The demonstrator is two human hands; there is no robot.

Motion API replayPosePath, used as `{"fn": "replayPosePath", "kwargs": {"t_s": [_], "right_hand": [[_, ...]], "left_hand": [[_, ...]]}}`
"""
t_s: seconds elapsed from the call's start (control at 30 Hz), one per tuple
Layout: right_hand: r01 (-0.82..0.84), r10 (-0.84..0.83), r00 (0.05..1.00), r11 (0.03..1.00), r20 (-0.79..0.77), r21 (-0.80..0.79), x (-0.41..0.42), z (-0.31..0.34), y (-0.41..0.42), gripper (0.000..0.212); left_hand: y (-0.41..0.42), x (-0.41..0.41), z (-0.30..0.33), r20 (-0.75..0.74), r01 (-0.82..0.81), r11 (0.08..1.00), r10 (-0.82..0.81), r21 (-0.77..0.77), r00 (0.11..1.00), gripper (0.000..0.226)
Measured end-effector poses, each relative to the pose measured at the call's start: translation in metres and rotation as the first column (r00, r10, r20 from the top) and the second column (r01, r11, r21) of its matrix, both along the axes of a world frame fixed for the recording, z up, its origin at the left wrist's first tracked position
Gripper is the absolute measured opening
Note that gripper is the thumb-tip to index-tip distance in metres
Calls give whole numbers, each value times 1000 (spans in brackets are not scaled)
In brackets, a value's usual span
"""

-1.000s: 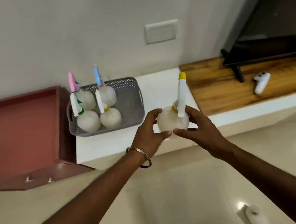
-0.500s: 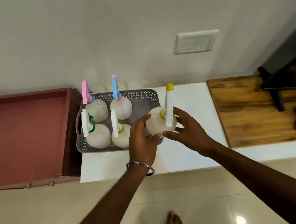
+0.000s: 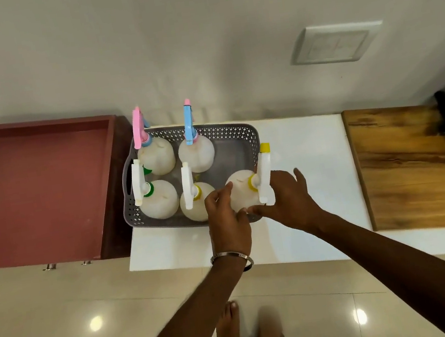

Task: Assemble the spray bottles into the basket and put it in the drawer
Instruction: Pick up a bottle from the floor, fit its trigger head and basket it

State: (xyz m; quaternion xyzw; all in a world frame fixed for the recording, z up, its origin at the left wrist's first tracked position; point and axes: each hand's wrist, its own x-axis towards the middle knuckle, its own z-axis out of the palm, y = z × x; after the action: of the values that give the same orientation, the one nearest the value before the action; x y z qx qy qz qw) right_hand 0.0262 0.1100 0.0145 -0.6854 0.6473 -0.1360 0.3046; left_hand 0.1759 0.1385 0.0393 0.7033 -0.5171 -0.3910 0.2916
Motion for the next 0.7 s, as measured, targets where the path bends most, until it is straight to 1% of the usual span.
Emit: {"fn": "replayPosePath", "kwargs": {"t_s": [0.13,0.23,0.4,0.53,0.7], "right_hand": [[-65,61,992,997,-108,-30,1,-10,-3,85],[-105,97,983,994,-153,-43,4,-14,-4,85],[-149,121,959,985,-256,-92,9,-24,-5,94],[-136,117,958,989,-263,-53,10,-36,-8,100],[-119,113,958,993,-263,-8,14,-45,-9,98]], "left_hand": [[-1,0,-6,33,19,995,-23,98,999,59],[-3,1,-10,70,22,990,-32,137,997,59],[-9,2,-19,151,55,978,-86,199,985,57],[-11,0,-24,200,108,969,-154,223,968,56],[-15,-1,-28,217,116,960,-173,254,961,57]]}}
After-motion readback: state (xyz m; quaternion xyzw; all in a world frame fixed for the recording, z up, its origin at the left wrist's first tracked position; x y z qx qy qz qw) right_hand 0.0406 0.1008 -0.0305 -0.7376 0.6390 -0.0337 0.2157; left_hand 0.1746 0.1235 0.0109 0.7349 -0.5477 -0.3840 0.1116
